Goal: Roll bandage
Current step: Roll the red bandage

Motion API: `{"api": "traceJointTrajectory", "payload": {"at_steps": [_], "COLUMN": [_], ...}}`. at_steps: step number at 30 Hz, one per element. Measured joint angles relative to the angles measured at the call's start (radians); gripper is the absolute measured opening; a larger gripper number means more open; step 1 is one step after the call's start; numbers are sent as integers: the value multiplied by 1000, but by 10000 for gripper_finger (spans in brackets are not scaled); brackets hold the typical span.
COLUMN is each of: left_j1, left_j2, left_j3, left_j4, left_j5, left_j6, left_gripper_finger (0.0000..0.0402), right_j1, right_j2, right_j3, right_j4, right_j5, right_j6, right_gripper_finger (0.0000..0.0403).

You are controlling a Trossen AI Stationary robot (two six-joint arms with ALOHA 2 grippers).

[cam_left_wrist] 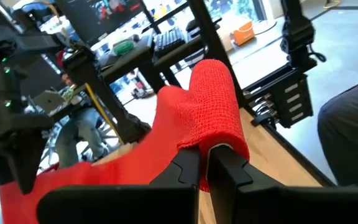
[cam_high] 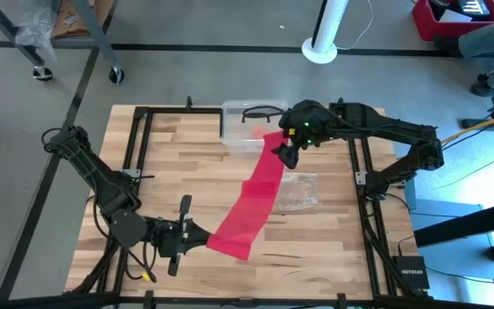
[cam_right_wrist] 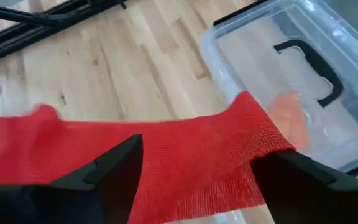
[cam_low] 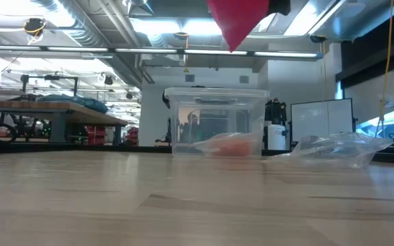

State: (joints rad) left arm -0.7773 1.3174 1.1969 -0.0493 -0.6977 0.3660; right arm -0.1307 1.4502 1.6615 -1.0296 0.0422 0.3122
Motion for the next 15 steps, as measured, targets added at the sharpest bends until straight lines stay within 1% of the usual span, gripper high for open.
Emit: {"api": "traceJointTrajectory", "payload": {"at_steps": [2,5,7,8,10,11,12,13,15], "left_j1": [0,1,8,11,18,22,27,33,42], "left_j2": [0,0,0,0,0,0,0,0,0], "left_j3": [0,0,0,0,0,0,0,0,0], "left_j4": [-13,-47,-54,-56,-68,-77,-85,-91,-110], "left_j5": [-2,-4,-5,-4,-5,-6,-6,-5,-5], "left_j6": [-15,-30,-44,-47,-56,-66,-74,-81,-101], "left_gripper_finger": [4,4,4,4,4,4,4,4,4], "right_j1": [0,-1,-1,-1,-2,-2,-2,-1,2], "right_j2": [0,0,0,0,1,1,-1,-6,-17], "right_j3": [0,0,0,0,0,0,0,0,0], "right_j4": [1,4,6,5,3,11,35,62,103], "right_j5": [17,86,102,85,-10,-54,-77,-76,-24], "right_j6": [25,87,145,182,268,290,288,276,255], "right_gripper_finger": [289,289,289,289,289,289,289,289,289]}}
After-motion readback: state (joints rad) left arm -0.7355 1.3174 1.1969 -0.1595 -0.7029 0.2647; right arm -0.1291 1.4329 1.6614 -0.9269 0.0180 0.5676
